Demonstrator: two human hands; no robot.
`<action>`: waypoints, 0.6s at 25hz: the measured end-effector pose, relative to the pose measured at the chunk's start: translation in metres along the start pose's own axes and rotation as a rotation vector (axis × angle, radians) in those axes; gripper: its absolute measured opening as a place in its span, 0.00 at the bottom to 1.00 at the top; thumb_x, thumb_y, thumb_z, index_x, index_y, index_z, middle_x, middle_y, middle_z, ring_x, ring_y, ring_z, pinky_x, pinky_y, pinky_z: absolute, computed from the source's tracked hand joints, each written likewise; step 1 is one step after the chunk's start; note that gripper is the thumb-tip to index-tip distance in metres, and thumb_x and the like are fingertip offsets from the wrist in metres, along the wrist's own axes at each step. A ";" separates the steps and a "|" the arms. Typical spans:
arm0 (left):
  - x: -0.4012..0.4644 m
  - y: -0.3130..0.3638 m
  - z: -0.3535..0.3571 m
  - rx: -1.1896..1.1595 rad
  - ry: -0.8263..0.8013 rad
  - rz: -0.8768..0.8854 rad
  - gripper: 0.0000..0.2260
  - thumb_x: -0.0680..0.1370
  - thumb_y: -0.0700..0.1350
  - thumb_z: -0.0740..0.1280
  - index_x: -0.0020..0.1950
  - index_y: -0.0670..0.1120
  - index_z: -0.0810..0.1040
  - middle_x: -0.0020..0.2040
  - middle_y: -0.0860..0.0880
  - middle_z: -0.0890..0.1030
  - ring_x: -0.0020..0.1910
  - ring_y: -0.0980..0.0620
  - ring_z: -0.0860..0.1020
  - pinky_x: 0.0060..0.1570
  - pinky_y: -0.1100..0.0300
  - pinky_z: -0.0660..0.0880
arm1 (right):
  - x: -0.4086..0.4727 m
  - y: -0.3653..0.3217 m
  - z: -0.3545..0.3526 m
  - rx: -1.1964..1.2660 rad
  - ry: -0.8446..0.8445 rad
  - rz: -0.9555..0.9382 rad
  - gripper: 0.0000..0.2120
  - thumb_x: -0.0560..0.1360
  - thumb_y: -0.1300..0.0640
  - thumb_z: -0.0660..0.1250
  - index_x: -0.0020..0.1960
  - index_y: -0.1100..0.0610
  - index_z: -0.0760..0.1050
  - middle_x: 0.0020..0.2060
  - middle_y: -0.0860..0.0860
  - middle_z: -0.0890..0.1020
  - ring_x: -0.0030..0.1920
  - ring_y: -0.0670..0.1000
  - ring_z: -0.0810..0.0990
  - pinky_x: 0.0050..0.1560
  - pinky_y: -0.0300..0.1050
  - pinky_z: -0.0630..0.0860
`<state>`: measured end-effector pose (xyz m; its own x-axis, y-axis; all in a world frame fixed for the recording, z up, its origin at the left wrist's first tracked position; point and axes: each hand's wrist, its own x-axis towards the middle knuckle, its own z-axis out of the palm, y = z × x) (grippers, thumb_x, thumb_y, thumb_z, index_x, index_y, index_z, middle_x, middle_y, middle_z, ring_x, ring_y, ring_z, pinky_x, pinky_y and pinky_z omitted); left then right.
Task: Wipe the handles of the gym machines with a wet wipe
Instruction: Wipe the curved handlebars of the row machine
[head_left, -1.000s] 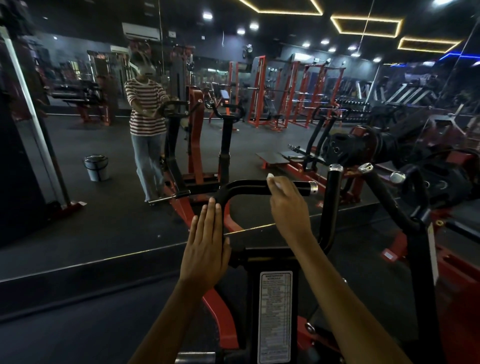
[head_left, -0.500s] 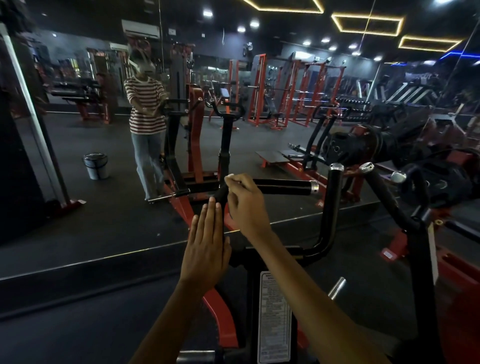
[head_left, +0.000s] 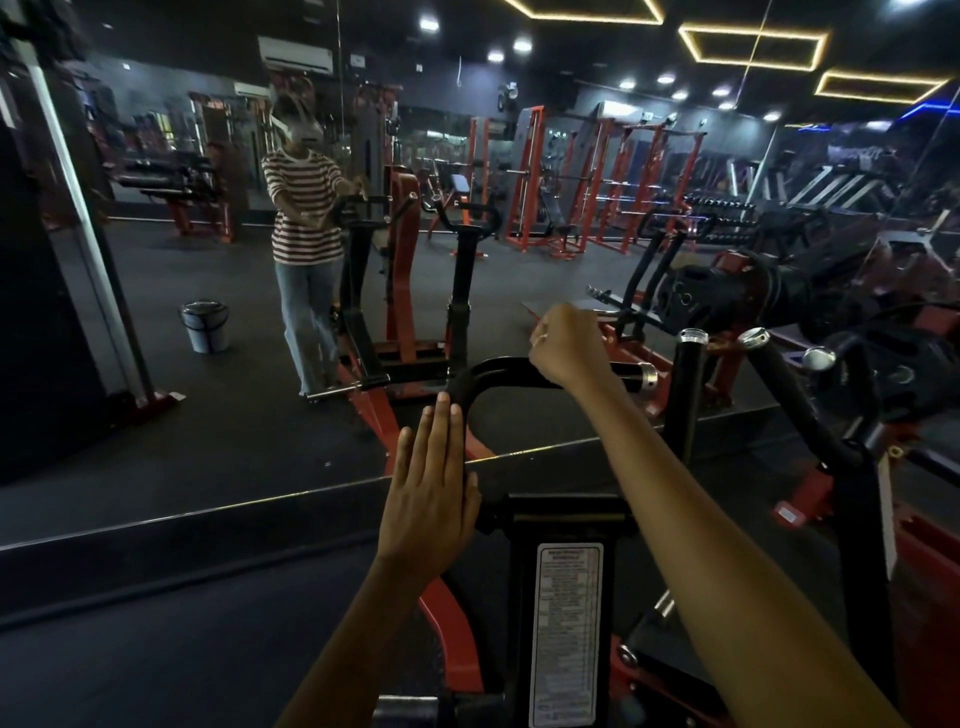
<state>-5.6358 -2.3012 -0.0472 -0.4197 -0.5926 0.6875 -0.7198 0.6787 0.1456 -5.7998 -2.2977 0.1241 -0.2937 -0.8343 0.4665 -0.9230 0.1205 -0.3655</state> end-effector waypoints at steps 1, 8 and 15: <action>0.000 0.001 0.000 0.003 0.001 -0.003 0.29 0.81 0.49 0.51 0.78 0.39 0.49 0.79 0.41 0.49 0.78 0.45 0.49 0.75 0.48 0.49 | 0.003 -0.011 0.004 0.011 -0.026 -0.029 0.05 0.73 0.68 0.66 0.48 0.68 0.78 0.43 0.60 0.82 0.45 0.55 0.82 0.51 0.48 0.79; 0.000 0.000 -0.001 0.031 -0.022 -0.006 0.28 0.81 0.50 0.50 0.78 0.38 0.49 0.79 0.41 0.48 0.78 0.45 0.49 0.75 0.46 0.52 | 0.010 -0.056 0.024 -0.040 -0.271 -0.221 0.06 0.76 0.64 0.64 0.50 0.65 0.78 0.47 0.57 0.81 0.47 0.52 0.80 0.48 0.39 0.74; -0.001 -0.003 0.000 0.018 -0.013 0.005 0.29 0.80 0.50 0.51 0.78 0.39 0.47 0.79 0.41 0.47 0.78 0.45 0.48 0.75 0.48 0.49 | 0.021 0.024 0.005 -0.258 -0.170 -0.075 0.06 0.75 0.67 0.64 0.47 0.64 0.79 0.45 0.59 0.82 0.44 0.54 0.81 0.52 0.51 0.79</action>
<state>-5.6335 -2.3031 -0.0484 -0.4304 -0.5950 0.6788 -0.7275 0.6738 0.1292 -5.8268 -2.3153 0.1212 -0.1969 -0.9214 0.3351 -0.9795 0.1699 -0.1086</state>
